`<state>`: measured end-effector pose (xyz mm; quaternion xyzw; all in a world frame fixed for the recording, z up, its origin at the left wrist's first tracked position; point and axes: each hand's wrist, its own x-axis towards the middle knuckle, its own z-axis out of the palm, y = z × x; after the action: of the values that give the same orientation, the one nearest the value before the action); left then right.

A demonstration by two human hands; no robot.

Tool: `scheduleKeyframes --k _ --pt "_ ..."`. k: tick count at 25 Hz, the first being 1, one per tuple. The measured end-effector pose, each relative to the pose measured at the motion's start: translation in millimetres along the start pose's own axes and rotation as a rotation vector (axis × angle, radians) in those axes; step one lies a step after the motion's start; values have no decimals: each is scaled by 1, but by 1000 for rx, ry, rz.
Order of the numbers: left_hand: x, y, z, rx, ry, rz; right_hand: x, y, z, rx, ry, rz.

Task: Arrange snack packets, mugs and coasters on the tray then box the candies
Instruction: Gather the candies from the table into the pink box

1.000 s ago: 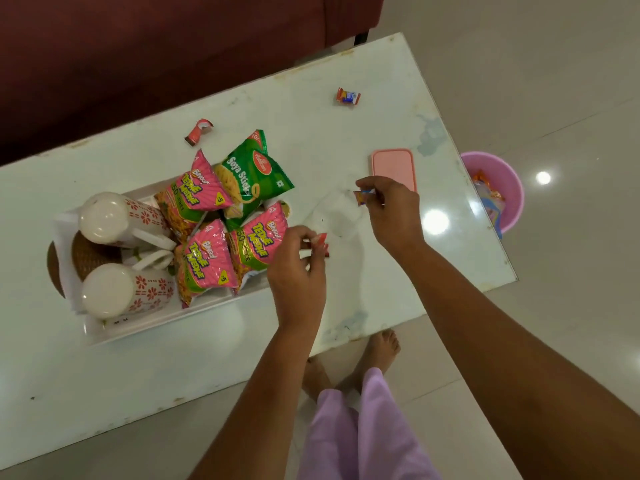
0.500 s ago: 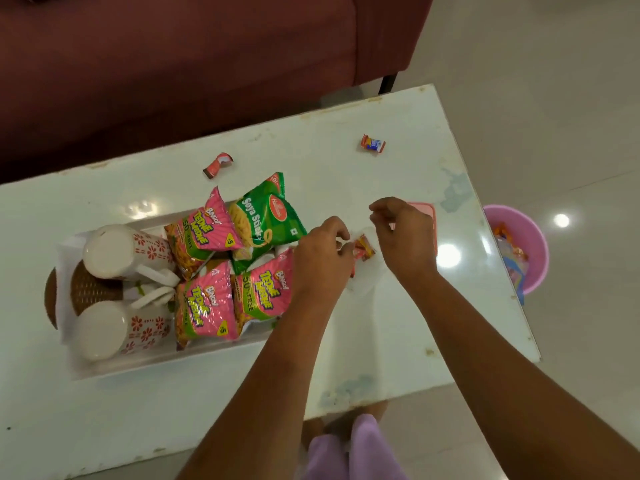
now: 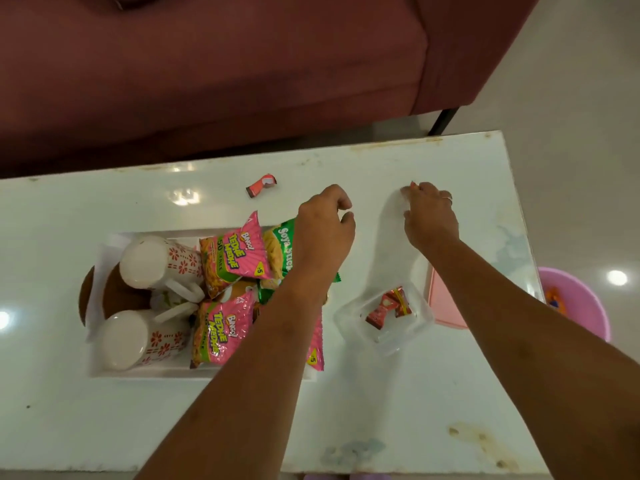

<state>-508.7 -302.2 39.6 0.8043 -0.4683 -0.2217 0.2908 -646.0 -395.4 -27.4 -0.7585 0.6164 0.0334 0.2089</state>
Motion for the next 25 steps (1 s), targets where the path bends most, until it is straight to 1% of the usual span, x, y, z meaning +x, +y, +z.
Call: scheduleKeyframes --k 3,5,7,9,11,13,14,16,19,20,21,23,25 --pt "6 -13 -10 52 55 -49 1 -14 4 24 24 -35" --pt "18 -27 -19 78 110 -130 2 -31 5 117 17 -95" --pt "39 -47 -25 87 125 -191 2 -48 4 196 37 -140" --pt "65 -71 -27 111 92 -234 0 -63 6 246 63 -171" --pt "91 -95 -28 199 -7 -257 -2 -74 9 274 63 -188" --pt "108 -115 -28 317 -140 -224 -4 -79 12 293 55 -203" --pt "112 -122 -27 339 -177 -205 -5 -79 14 302 52 -205" --pt "113 -131 -25 384 -139 -150 -8 -76 16 314 54 -210" --pt "107 -127 -24 479 -86 -67 -13 -71 19 320 53 -175" --pt "104 -119 -25 444 -64 -46 -15 -70 20 329 52 -157" --pt "100 -106 -27 361 -32 -25 -18 -68 19 341 54 -137" --pt "81 -72 -30 133 34 31 -25 -65 15 374 69 -95" --pt "47 -35 -30 -30 4 66 -34 -61 7 396 102 -56"
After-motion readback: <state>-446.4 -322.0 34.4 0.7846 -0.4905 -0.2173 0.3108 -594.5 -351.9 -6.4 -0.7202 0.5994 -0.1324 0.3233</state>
